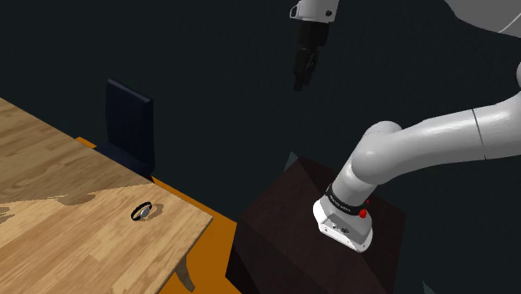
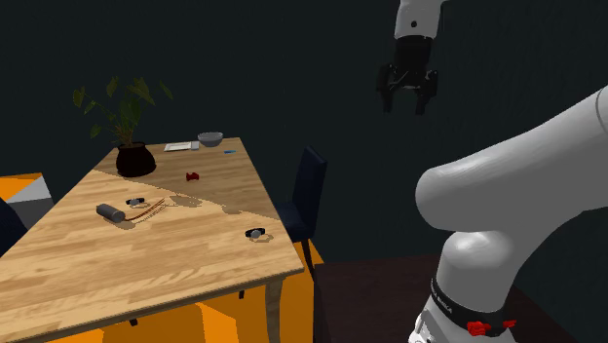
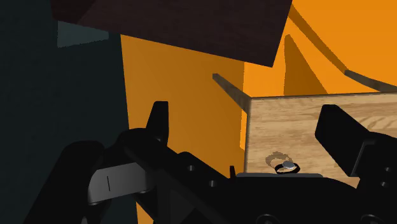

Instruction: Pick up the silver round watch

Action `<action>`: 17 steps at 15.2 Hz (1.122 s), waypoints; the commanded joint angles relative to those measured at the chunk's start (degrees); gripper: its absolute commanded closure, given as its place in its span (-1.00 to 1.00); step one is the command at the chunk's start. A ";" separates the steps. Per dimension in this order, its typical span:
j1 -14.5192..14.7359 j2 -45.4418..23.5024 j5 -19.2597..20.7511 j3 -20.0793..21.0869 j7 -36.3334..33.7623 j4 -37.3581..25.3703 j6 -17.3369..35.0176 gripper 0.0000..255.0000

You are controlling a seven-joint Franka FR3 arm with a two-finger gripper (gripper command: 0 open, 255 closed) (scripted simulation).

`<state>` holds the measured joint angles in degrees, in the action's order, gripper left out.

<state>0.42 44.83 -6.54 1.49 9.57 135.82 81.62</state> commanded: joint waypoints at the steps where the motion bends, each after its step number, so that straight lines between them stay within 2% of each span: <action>1: 0.00 0.00 0.00 0.00 0.00 0.00 0.00 -1.00; 9: 2.54 0.07 -5.76 6.31 -3.73 13.11 19.26 -1.00; 17: 5.56 -8.47 -11.68 13.98 -7.04 20.45 41.59 -1.00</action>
<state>5.70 38.02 -17.55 14.50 2.82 155.51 119.68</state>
